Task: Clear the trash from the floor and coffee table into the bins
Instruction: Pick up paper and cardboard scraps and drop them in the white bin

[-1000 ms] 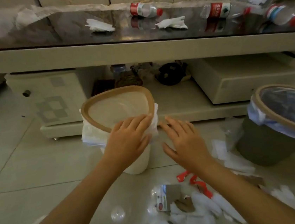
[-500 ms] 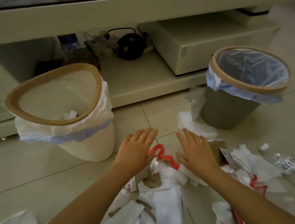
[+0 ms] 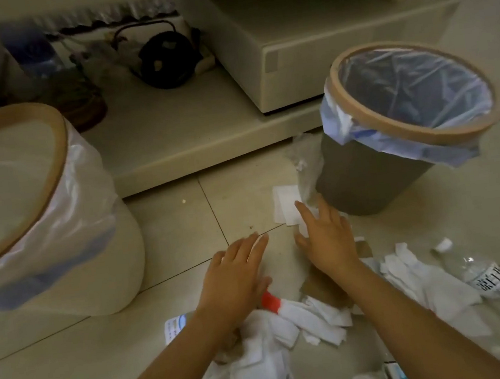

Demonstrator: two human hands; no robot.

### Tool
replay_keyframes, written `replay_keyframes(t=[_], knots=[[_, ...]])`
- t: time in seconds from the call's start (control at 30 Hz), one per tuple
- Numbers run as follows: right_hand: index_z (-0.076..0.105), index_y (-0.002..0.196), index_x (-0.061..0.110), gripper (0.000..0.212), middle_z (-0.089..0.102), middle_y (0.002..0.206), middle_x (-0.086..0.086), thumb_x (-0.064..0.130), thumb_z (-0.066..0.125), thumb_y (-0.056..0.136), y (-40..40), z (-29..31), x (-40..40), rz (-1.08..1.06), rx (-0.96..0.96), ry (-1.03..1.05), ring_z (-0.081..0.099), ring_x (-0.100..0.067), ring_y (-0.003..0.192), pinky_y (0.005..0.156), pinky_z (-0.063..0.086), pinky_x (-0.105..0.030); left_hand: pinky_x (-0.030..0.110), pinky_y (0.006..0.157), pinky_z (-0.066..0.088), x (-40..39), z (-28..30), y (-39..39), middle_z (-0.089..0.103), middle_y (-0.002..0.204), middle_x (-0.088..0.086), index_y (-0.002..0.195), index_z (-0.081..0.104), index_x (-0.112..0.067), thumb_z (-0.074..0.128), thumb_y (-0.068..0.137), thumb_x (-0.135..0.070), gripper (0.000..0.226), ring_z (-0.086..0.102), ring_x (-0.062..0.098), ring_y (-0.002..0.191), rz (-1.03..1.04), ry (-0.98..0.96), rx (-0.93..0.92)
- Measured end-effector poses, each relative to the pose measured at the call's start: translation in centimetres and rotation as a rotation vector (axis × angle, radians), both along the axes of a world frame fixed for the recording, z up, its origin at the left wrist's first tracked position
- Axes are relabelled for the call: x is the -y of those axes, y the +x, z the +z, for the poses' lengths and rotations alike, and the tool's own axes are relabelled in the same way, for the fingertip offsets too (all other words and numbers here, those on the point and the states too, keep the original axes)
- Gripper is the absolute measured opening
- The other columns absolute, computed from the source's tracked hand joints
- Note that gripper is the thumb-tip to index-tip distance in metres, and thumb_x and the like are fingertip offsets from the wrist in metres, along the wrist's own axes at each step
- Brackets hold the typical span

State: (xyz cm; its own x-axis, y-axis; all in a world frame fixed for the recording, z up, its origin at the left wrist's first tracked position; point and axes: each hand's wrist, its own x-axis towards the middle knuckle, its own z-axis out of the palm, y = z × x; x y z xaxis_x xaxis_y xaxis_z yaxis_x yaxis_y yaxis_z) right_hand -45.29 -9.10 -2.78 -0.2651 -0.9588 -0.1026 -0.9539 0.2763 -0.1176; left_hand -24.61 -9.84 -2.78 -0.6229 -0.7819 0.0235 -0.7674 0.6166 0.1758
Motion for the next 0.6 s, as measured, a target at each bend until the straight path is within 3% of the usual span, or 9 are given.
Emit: replay_keyframes(t=[0.1, 0.2, 0.37, 0.47, 0.53, 0.6], knots=[[0.011, 0.149, 0.033, 0.063, 0.007, 0.157, -0.012, 0.048, 0.040, 0.095, -0.4, -0.3, 2.5, -0.009, 0.000, 0.008, 0.019, -0.032, 0.140, 0.112, 0.023, -0.045, 0.033, 0.104, 0.034, 0.5, -0.8, -0.3, 0.028, 0.154, -0.005, 0.149, 0.020, -0.028, 0.038, 0.094, -0.051, 0.063, 0.033, 0.016, 0.137, 0.014, 0.002, 0.003], [0.013, 0.149, 0.031, 0.065, 0.013, 0.155, -0.012, 0.050, 0.042, 0.094, -0.8, -0.4, 4.5, -0.070, 0.034, 0.012, 0.024, -0.032, 0.137, 0.108, 0.028, -0.045, 0.032, 0.108, 0.028, 1.0, -1.5, -0.4, 0.020, 0.157, -0.006, 0.150, 0.011, -0.029, 0.035, 0.094, -0.053, 0.065, 0.026, 0.014, 0.139, 0.018, 0.011, 0.004], [0.016, 0.149, 0.026, 0.072, 0.009, 0.157, -0.005, 0.045, 0.052, 0.091, -1.9, -0.9, 6.5, -0.208, 0.348, 0.007, 0.021, -0.034, 0.138, 0.108, 0.031, -0.047, 0.032, 0.111, 0.022, 1.5, -2.0, -0.4, 0.012, 0.158, -0.007, 0.150, 0.004, -0.030, 0.034, 0.095, -0.053, 0.067, 0.019, 0.013, 0.142, 0.027, 0.030, -0.030], [0.025, 0.146, 0.015, 0.069, 0.021, 0.154, -0.004, 0.039, 0.056, 0.089, -2.3, -1.1, 7.0, -0.213, 0.425, -0.088, 0.029, -0.031, 0.134, 0.104, 0.035, -0.043, 0.031, 0.111, 0.023, 1.9, -2.2, -0.3, 0.010, 0.159, -0.007, 0.151, 0.004, -0.029, 0.033, 0.096, -0.052, 0.066, 0.018, 0.013, 0.142, 0.017, 0.018, -0.019], [0.034, 0.141, 0.012, 0.059, 0.033, 0.148, -0.005, 0.037, 0.054, 0.091, -2.2, -1.2, 6.4, -0.159, 0.305, -0.171, 0.037, -0.027, 0.130, 0.102, 0.034, -0.040, 0.030, 0.111, 0.023, 2.1, -2.1, -0.2, 0.010, 0.159, -0.007, 0.151, 0.003, -0.028, 0.033, 0.096, -0.051, 0.067, 0.017, 0.012, 0.142, 0.024, 0.025, -0.021], [0.042, 0.136, 0.012, 0.049, 0.044, 0.140, -0.005, 0.034, 0.047, 0.093, -2.0, -1.8, 4.9, 0.004, 0.013, -0.181, 0.044, -0.023, 0.125, 0.103, 0.033, -0.042, 0.029, 0.111, 0.023, 2.3, -2.1, -0.1, 0.009, 0.159, -0.008, 0.151, 0.003, -0.028, 0.034, 0.095, -0.051, 0.067, 0.017, 0.011, 0.142, 0.033, 0.028, -0.026]])
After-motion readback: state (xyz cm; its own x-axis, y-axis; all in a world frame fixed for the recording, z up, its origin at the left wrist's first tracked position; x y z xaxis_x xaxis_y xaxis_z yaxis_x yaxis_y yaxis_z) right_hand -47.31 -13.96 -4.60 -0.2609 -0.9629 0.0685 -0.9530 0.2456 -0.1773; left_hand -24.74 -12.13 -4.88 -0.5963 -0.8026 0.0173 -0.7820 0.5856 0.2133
